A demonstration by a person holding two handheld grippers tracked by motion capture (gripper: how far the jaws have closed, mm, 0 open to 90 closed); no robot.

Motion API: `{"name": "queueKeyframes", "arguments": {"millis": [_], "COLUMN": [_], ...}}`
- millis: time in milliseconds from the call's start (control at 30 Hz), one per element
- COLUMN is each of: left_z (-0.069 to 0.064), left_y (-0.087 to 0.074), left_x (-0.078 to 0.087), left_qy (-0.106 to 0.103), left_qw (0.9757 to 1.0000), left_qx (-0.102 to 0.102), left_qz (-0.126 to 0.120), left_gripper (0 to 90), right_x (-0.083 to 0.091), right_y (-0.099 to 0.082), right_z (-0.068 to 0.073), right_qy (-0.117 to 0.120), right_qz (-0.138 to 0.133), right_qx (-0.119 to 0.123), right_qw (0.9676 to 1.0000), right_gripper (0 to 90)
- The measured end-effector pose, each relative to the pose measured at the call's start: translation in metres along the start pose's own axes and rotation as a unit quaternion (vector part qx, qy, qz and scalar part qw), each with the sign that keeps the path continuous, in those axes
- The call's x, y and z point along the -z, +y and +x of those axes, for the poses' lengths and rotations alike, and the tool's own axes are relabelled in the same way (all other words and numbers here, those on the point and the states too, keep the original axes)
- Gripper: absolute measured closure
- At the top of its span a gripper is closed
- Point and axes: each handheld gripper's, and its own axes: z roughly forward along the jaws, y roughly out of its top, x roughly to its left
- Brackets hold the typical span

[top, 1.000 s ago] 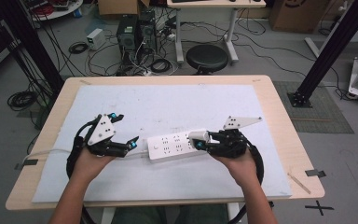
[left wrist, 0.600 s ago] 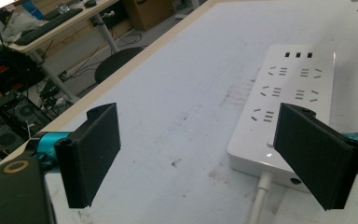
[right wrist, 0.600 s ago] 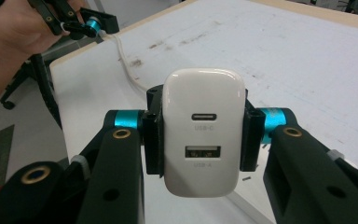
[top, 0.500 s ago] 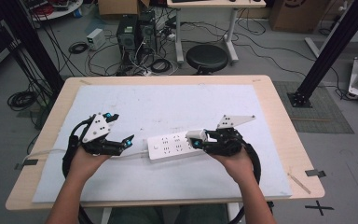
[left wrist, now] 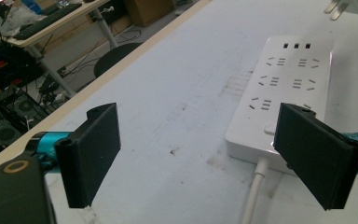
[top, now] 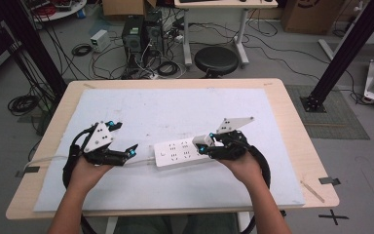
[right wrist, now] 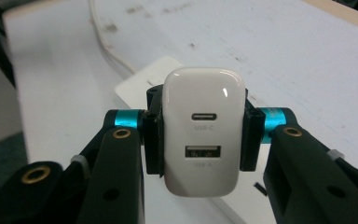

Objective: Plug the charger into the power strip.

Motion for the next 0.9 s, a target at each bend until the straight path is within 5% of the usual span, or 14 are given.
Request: {"name": "queueKeyframes", "arguments": {"millis": [167, 333, 433, 467, 633, 867, 900], "left_z": [0.0, 0.0, 0.0, -0.001, -0.002, -0.003, -0.003], "left_y": [-0.004, -0.008, -0.009, -0.01, -0.011, -0.012, -0.013], "left_x": [0.004, 0.008, 0.008, 0.008, 0.007, 0.006, 0.006], "left_qy": [0.0, 0.0, -0.002, -0.004, -0.006, -0.009, -0.009], "left_qw": [1.0, 1.0, 1.0, 0.9999, 0.9999, 0.9999, 0.9999], "left_qx": [0.002, 0.001, 0.001, -0.001, -0.002, -0.002, -0.001], "left_qz": [0.002, 0.008, 0.009, 0.011, 0.013, 0.013, 0.013], "left_gripper": [14.8, 14.8, 14.8, 14.8, 14.8, 14.8, 14.8], "right_x": [-0.013, -0.024, -0.025, -0.032, -0.04, -0.043, -0.043], "right_y": [0.009, 0.019, 0.021, 0.026, 0.032, 0.034, 0.034], "right_z": [-0.009, -0.021, -0.022, -0.028, -0.032, -0.041, -0.044], "right_qy": [-0.006, 0.0, 0.002, 0.013, 0.031, 0.046, 0.05], "right_qz": [0.051, 0.102, 0.109, 0.14, 0.181, 0.197, 0.206], "right_qx": [0.021, 0.057, 0.061, 0.092, 0.144, 0.158, 0.168], "right_qw": [0.9984, 0.9931, 0.9922, 0.9858, 0.9724, 0.9666, 0.9629], "right_gripper": [63.1, 63.1, 63.1, 63.1, 63.1, 63.1, 63.1]}}
